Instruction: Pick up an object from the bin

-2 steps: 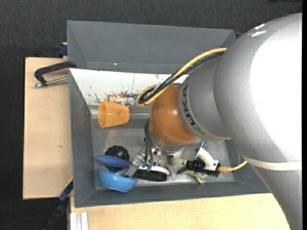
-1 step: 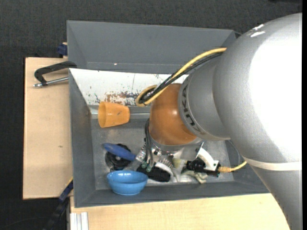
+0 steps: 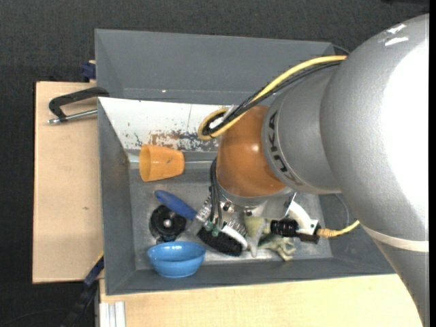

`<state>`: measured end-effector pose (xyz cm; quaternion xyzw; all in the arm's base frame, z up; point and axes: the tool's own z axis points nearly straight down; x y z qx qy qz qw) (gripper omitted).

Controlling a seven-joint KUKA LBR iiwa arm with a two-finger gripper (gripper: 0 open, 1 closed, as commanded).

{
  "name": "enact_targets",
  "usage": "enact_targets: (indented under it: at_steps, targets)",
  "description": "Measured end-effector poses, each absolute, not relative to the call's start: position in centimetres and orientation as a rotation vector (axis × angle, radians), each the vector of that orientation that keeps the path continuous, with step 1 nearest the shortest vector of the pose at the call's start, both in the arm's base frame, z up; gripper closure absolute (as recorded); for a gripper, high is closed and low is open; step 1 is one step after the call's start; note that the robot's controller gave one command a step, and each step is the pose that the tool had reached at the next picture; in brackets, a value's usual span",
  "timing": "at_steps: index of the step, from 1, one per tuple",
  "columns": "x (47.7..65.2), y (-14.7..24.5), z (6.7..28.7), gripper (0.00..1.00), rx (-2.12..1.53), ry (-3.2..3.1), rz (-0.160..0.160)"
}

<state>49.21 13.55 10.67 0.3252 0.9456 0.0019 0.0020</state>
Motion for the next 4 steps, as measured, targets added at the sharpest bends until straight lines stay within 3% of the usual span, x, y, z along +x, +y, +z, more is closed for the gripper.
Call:
enact_targets:
  at_steps: [1,2,3,4]
  targets:
    - [49.2,13.6,10.7,1.00,1.020,2.970,0.003]
    - [49.3,13.7,12.5,1.00,1.017,2.969,0.005]
    - [49.4,13.8,17.4,1.00,1.012,2.967,0.008]
    - [49.5,13.8,18.2,1.00,1.010,2.971,0.005]
